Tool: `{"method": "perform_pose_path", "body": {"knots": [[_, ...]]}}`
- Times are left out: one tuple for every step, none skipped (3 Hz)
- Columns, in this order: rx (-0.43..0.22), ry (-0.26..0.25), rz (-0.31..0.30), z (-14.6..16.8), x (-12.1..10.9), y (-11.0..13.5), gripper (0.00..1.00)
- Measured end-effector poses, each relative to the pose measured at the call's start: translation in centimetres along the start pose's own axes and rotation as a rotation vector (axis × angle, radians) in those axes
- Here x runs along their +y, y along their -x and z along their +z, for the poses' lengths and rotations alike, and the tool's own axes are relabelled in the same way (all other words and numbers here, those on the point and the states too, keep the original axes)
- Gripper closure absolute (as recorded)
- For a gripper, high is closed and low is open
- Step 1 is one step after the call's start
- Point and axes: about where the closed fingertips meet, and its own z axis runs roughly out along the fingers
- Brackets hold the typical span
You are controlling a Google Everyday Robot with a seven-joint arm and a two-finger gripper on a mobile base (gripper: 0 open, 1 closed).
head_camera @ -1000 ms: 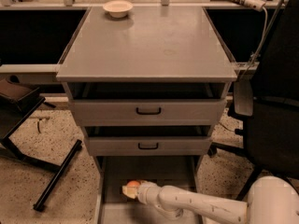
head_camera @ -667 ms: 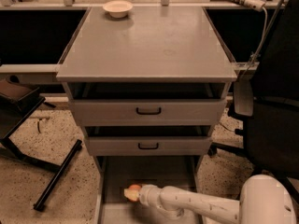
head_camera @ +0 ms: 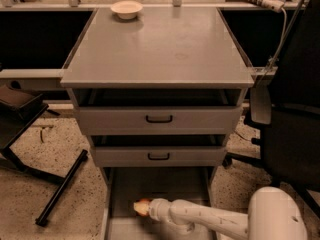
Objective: Place orange into bottom drawer
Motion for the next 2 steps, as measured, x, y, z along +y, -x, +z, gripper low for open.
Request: {"method": "perform_pose_path", "body": {"knots": [[0.029,-0.026,0.079,2.73,-2.37,-1.54,1.0],[0.022,-0.029,0.075,2.77,-2.52,-1.09,0.81]]}}
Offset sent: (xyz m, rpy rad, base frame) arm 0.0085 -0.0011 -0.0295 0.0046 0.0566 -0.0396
